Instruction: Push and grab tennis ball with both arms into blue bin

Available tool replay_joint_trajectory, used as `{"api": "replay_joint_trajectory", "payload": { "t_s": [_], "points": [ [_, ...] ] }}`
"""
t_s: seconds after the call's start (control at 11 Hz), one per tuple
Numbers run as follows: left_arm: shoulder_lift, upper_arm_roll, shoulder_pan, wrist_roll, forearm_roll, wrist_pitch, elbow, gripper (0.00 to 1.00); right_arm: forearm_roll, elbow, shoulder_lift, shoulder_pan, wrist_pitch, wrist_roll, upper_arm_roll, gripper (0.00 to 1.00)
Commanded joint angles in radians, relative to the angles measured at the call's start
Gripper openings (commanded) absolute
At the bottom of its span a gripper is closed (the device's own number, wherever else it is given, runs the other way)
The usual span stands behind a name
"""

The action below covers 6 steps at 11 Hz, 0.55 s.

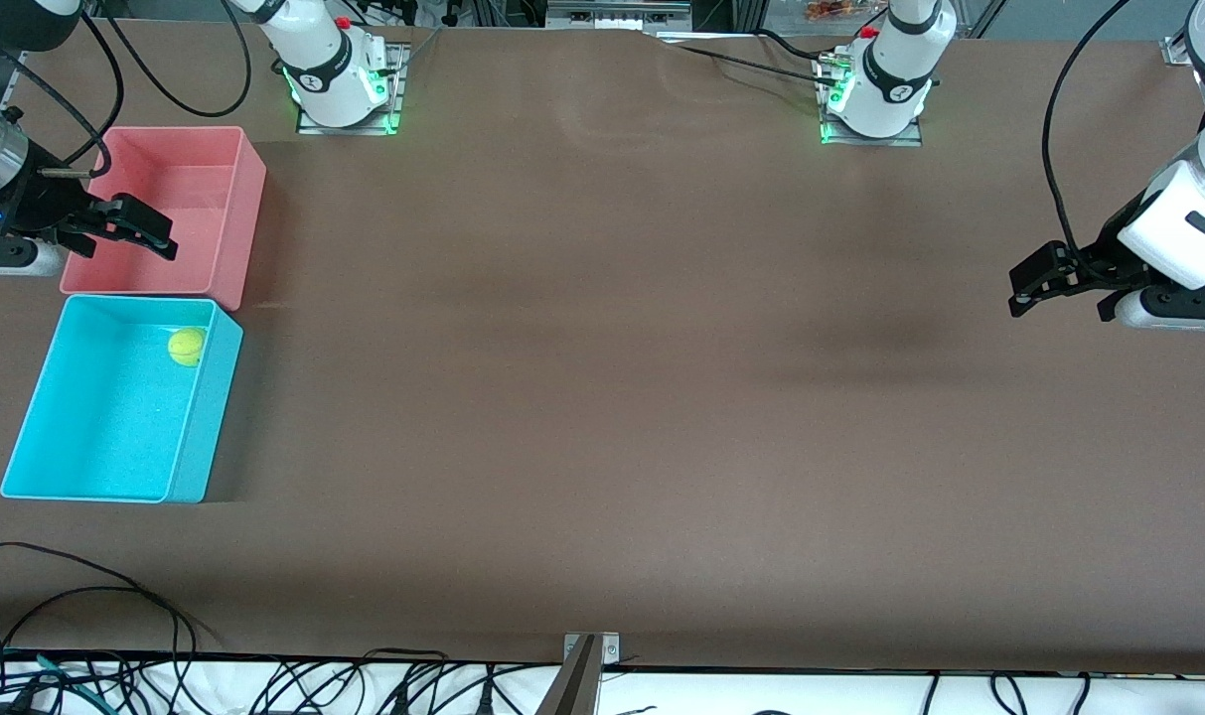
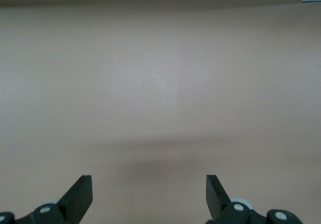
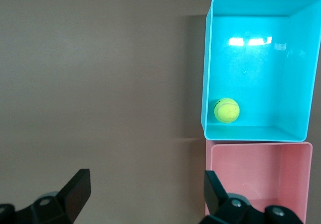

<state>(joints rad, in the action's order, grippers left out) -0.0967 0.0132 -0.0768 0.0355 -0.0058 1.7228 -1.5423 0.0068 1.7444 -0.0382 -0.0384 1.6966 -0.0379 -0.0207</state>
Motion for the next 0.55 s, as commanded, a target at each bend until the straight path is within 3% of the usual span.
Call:
{"api": "replay_joint_trajectory", "payload": {
  "t_s": [0.0, 0.45],
  "points": [
    [-0.028, -0.004, 0.0, 0.018, 0.021, -0.023, 0.033, 1.0, 0.03, -0.071, 0.02, -0.017, -0.064, -0.011, -0.012, 1.0],
    [-0.026, -0.012, -0.009, 0.02, 0.02, -0.031, 0.036, 1.0, 0.048, -0.077, 0.015, -0.006, -0.069, -0.008, -0.025, 1.0]
  ]
}}
